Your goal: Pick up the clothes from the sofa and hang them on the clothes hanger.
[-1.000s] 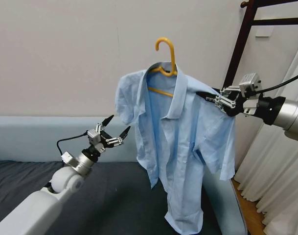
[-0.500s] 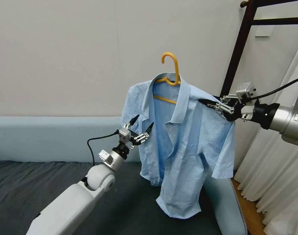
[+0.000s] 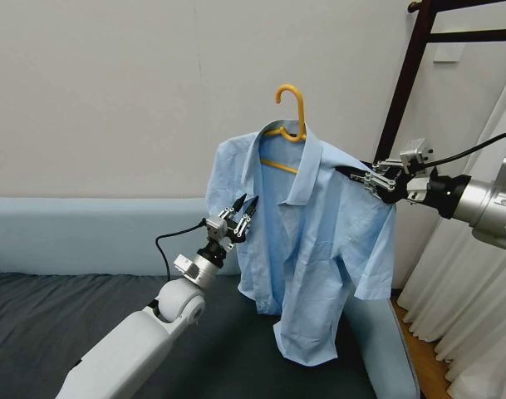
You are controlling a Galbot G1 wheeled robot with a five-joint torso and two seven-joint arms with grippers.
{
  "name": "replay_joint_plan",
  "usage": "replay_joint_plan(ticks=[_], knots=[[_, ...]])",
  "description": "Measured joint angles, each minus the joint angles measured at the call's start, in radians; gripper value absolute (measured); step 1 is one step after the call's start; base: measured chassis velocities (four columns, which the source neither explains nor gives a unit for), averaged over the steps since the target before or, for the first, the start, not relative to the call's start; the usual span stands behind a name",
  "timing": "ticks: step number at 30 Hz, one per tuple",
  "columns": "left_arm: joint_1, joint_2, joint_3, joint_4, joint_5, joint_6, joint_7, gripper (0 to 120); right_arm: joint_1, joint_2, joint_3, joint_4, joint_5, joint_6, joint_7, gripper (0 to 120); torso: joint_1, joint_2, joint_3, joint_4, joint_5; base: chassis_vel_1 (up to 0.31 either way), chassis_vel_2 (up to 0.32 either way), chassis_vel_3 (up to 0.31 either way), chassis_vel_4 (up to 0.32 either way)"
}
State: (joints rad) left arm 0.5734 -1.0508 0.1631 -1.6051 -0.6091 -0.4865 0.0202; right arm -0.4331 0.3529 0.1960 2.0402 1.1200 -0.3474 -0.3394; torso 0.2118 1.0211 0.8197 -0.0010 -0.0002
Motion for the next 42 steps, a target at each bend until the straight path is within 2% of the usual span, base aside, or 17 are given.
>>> replay_joint_plan(ticks=[2, 10, 20, 25, 29, 32, 33, 37, 39, 42], knots=[[-0.002, -0.005, 0.006, -0.01, -0.002, -0.002, 0.006, 0, 0.0, 0.001, -0.002, 0.0, 0.0, 0.0, 0.005, 7, 0.0, 0.0, 0.0, -0.0001, 0.0, 0.0, 0.0, 0.0, 0.0], [-0.002, -0.05, 0.046, -0.046, 0.008, 0.013, 0.0, 0, -0.007, 0.01, -0.008, 0.0, 0.0, 0.0, 0.027, 7, 0.0, 0.0, 0.0, -0.0003, 0.0001, 0.0, 0.0, 0.0, 0.0], [0.016, -0.099, 0.066, 0.005, 0.07, 0.01, -0.011, 0, -0.004, 0.012, -0.011, 0.0, 0.018, 0.0, 0.077, 7, 0.0, 0.0, 0.0, -0.0001, 0.0001, 0.0, 0.0, 0.0, 0.0], [0.026, -0.092, 0.087, -0.012, 0.089, 0.011, -0.093, 0, -0.004, 0.01, -0.011, -0.004, 0.02, 0.0, 0.08, 7, 0.0, 0.0, 0.0, -0.0002, 0.0002, 0.0, 0.0, 0.0, 0.0], [0.051, -0.079, 0.058, -0.045, 0.079, -0.011, -0.107, 14, -0.005, 0.008, -0.009, -0.006, 0.02, 0.001, 0.081, 7, 0.0, 0.0, 0.0, -0.0003, 0.0, 0.0, 0.0, 0.0, 0.0], [0.079, -0.052, 0.016, -0.088, 0.027, -0.028, -0.083, 25, -0.005, 0.006, -0.008, -0.009, 0.019, 0.001, 0.081, 7, 0.0, 0.0, 0.0, -0.0002, 0.0, 0.0, 0.0, 0.0, 0.0], [0.079, -0.052, 0.016, -0.088, 0.027, -0.028, -0.083, 25, -0.005, 0.006, -0.008, -0.009, 0.019, 0.001, 0.081, 7, 0.0, 0.0, 0.0, -0.0002, 0.0, 0.0, 0.0, 0.0, 0.0], [0.132, 0.017, -0.042, -0.123, -0.072, -0.051, 0.089, 45, -0.002, 0.006, -0.009, -0.02, 0.016, 0.001, 0.078, 7, 0.0, 0.0, 0.0, 0.0003, -0.0001, 0.0, 0.0, 0.0, 0.0], [0.137, 0.021, -0.044, -0.123, -0.078, -0.051, 0.115, 48, -0.002, 0.007, -0.01, -0.021, 0.016, 0.001, 0.078, 7, 0.0, 0.0, 0.0, 0.0003, 0.0, 0.0, 0.0, 0.0, 0.0], [0.137, 0.014, -0.039, -0.11, -0.087, -0.052, 0.175, 62, -0.002, 0.007, -0.011, -0.02, 0.016, 0.0, 0.075, 7, 0.0, 0.0, 0.0, 0.0, 0.0, 0.0, 0.0, 0.0, 0.0]])
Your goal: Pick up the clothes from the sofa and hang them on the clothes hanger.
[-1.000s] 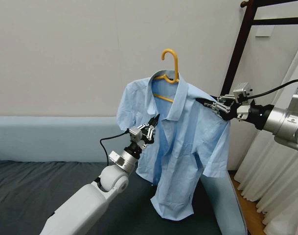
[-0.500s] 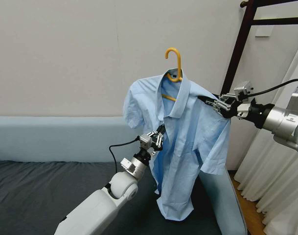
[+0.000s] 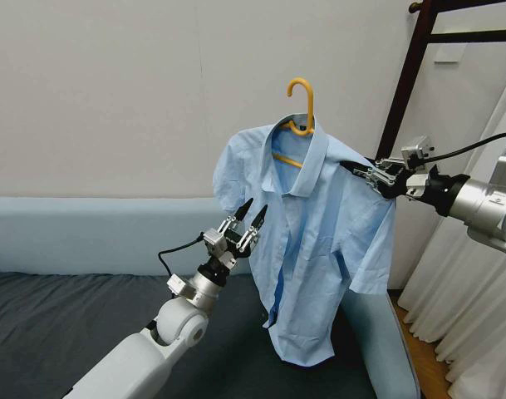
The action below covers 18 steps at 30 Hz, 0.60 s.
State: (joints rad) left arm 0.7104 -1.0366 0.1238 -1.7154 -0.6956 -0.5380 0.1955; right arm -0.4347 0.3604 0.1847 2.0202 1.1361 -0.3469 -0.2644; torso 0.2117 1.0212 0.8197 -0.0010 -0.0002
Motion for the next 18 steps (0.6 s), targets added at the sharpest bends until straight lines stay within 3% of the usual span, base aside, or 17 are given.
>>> replay_joint_plan(ticks=[3, 8, 13, 17, 18], knots=[[-0.039, -0.035, 0.035, 0.044, 0.001, 0.0, 0.056, 75, 0.002, -0.001, -0.001, 0.001, 0.0, 0.0, -0.004, 7, 0.0, 0.0, 0.0, -0.0004, 0.0, 0.0, 0.0, 0.0, 0.0], [-0.091, -0.065, 0.077, 0.088, 0.002, 0.008, 0.059, 93, 0.001, -0.004, -0.001, 0.002, 0.0, 0.0, -0.006, 7, 0.0, 0.0, 0.0, -0.0005, 0.0, 0.0, 0.0, 0.0, 0.0], [-0.113, -0.074, 0.089, 0.105, -0.014, 0.012, 0.075, 86, 0.0, -0.006, 0.003, 0.001, 0.001, 0.0, -0.007, 7, 0.0, 0.0, 0.0, 0.0, 0.0001, 0.0, 0.0, 0.0, 0.0], [-0.127, -0.082, 0.092, 0.116, -0.108, 0.017, 0.17, 66, 0.0, -0.013, 0.006, -0.002, 0.001, 0.001, -0.012, 7, 0.0, 0.0, 0.0, -0.0001, 0.0001, 0.0, 0.0, 0.0, 0.0], [-0.127, -0.082, 0.092, 0.116, -0.108, 0.017, 0.17, 66, 0.0, -0.013, 0.006, -0.002, 0.001, 0.001, -0.012, 7, 0.0, 0.0, 0.0, -0.0001, 0.0001, 0.0, 0.0, 0.0, 0.0]])
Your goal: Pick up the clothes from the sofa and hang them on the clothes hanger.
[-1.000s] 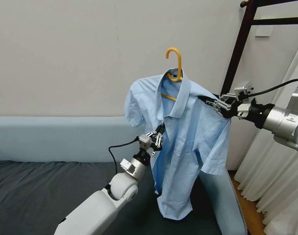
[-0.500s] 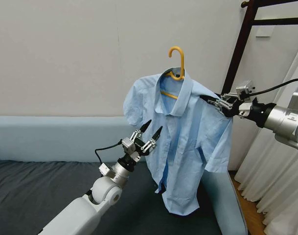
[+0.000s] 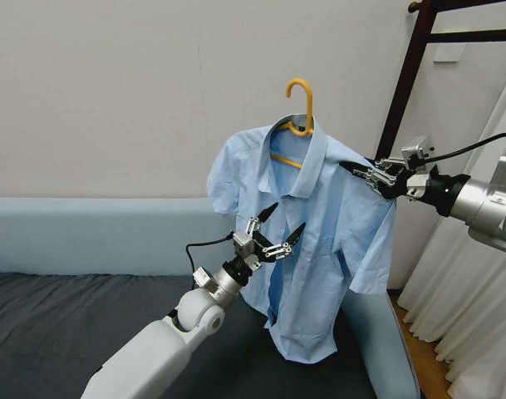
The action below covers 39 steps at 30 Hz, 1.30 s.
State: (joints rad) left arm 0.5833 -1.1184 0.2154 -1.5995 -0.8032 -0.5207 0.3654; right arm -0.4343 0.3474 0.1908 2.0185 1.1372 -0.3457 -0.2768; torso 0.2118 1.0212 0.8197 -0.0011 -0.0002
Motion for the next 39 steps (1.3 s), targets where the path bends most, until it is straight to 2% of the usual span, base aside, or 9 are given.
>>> replay_joint_plan(ticks=[4, 5, 9, 11, 14, 18, 24, 30, 39], knots=[[-0.008, -0.004, -0.006, 0.014, -0.047, 0.013, 0.077, 51, 0.0, -0.003, 0.002, 0.002, 0.001, 0.002, -0.001, 7, 0.0, 0.0, 0.0, 0.0, 0.0, 0.0, 0.0, 0.0, 0.0], [-0.008, -0.004, -0.006, 0.014, -0.047, 0.013, 0.077, 51, 0.0, -0.003, 0.002, 0.002, 0.001, 0.002, -0.001, 7, 0.0, 0.0, 0.0, 0.0, 0.0, 0.0, 0.0, 0.0, 0.0], [-0.013, -0.004, -0.014, 0.019, -0.054, 0.024, 0.087, 30, -0.001, -0.005, 0.004, 0.009, 0.005, 0.004, -0.002, 7, 0.0, 0.0, 0.0, 0.0, 0.0, 0.0, 0.0, 0.0, 0.0], [-0.014, -0.004, -0.015, 0.02, -0.054, 0.027, 0.087, 29, -0.001, -0.005, 0.004, 0.009, 0.006, 0.004, -0.002, 7, 0.0, 0.0, 0.0, 0.0, 0.0, 0.0, 0.0, 0.0, 0.0], [-0.022, 0.002, -0.018, 0.02, -0.05, 0.035, 0.076, 12, -0.002, -0.007, 0.005, 0.014, 0.008, 0.006, -0.002, 7, 0.0, 0.0, 0.0, 0.0, -0.0001, 0.0, 0.0, 0.0, 0.0], [-0.034, 0.005, -0.031, 0.021, -0.046, 0.036, 0.065, 0, -0.002, -0.011, 0.007, 0.013, 0.009, 0.008, -0.002, 7, 0.0, 0.0, 0.0, 0.0, 0.0, 0.0, 0.0, 0.0, 0.0], [-0.102, 0.006, -0.076, 0.054, -0.023, 0.029, 0.077, 0, 0.017, -0.026, 0.007, 0.005, 0.027, 0.009, -0.002, 7, 0.0, 0.0, 0.0, 0.0001, -0.0001, 0.0, 0.0, 0.0, 0.0], [-0.211, -0.012, -0.094, 0.147, 0.045, -0.011, 0.128, 0, 0.061, -0.068, 0.009, 0.031, 0.207, -0.06, 0.039, 7, 0.0, 0.0, 0.0, -0.0004, -0.0001, 0.0, 0.0, 0.0, 0.0], [-0.171, -0.05, -0.057, 0.196, 0.112, -0.033, 0.072, 0, 0.073, -0.077, 0.018, 0.055, 0.364, -0.1, 0.124, 7, 0.0, 0.0, 0.0, 0.0001, -0.0001, 0.0, 0.0, 0.0, 0.0]])
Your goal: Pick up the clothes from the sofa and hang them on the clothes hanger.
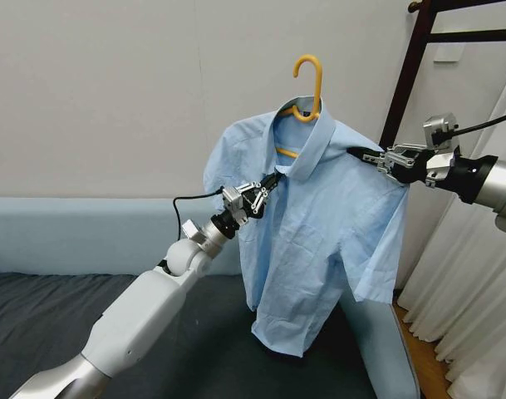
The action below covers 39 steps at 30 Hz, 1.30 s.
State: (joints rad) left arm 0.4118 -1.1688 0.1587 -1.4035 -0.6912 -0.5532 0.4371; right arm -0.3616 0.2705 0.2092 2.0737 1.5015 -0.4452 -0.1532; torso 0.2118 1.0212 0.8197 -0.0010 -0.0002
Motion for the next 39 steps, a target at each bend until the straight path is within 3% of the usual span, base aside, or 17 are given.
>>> replay_joint_plan(ticks=[8, 13, 14, 17, 22, 25, 30, 37, 39], knots=[[0.076, -0.006, 0.021, -0.049, 0.044, -0.014, -0.168, 5, -0.005, -0.007, 0.009, 0.011, 0.023, -0.03, 0.135, 7, 0.0, 0.0, 0.0, -0.0003, 0.0001, 0.0, 0.0, 0.0, 0.0], [0.165, 0.024, -0.04, -0.1, 0.068, -0.019, -0.215, 28, -0.007, -0.005, 0.013, 0.011, -0.007, -0.058, 0.318, 7, 0.0, 0.0, 0.0, 0.0, -0.0001, 0.0, 0.0, 0.0, 0.0], [0.165, 0.024, -0.04, -0.1, 0.068, -0.019, -0.215, 28, -0.007, -0.005, 0.013, 0.011, -0.007, -0.058, 0.318, 7, 0.0, 0.0, 0.0, 0.0, -0.0001, 0.0, 0.0, 0.0, 0.0], [0.234, 0.048, -0.095, -0.11, 0.085, -0.029, -0.214, 43, -0.01, 0.001, 0.033, 0.027, -0.005, -0.103, 0.499, 7, 0.0, 0.0, 0.0, 0.0, 0.0, 0.0, 0.0, 0.0, 0.0], [0.283, 0.056, -0.133, -0.113, 0.094, -0.039, -0.21, 53, -0.012, 0.001, 0.048, 0.043, -0.004, -0.131, 0.57, 7, 0.0, 0.0, 0.0, 0.0, 0.0, 0.0, 0.0, 0.0, 0.0], [0.349, 0.057, -0.178, -0.116, 0.109, -0.058, -0.206, 83, 0.002, -0.002, 0.056, 0.05, -0.064, -0.151, 0.71, 7, 0.0, 0.0, 0.0, -0.0002, -0.0001, 0.0, 0.0, 0.0, 0.0], [0.359, 0.058, -0.193, -0.123, 0.111, -0.058, -0.205, 98, 0.041, 0.013, 0.02, -0.008, -0.147, -0.138, 0.757, 7, 0.0, 0.0, 0.0, -0.0001, 0.0, 0.0, 0.0, 0.0, 0.0], [0.325, 0.051, -0.162, -0.107, 0.112, -0.058, -0.205, 100, 0.074, 0.017, -0.024, -0.131, -0.273, -0.108, 0.733, 7, 0.0, 0.0, 0.0, 0.0, 0.0003, 0.0, 0.0, 0.0, 0.0], [0.29, 0.038, -0.127, -0.086, 0.111, -0.058, -0.202, 100, 0.097, 0.032, -0.059, -0.206, -0.338, -0.104, 0.726, 7, 0.0, 0.0, 0.0, -0.0015, -0.0002, 0.0, 0.0, 0.0, 0.0]])
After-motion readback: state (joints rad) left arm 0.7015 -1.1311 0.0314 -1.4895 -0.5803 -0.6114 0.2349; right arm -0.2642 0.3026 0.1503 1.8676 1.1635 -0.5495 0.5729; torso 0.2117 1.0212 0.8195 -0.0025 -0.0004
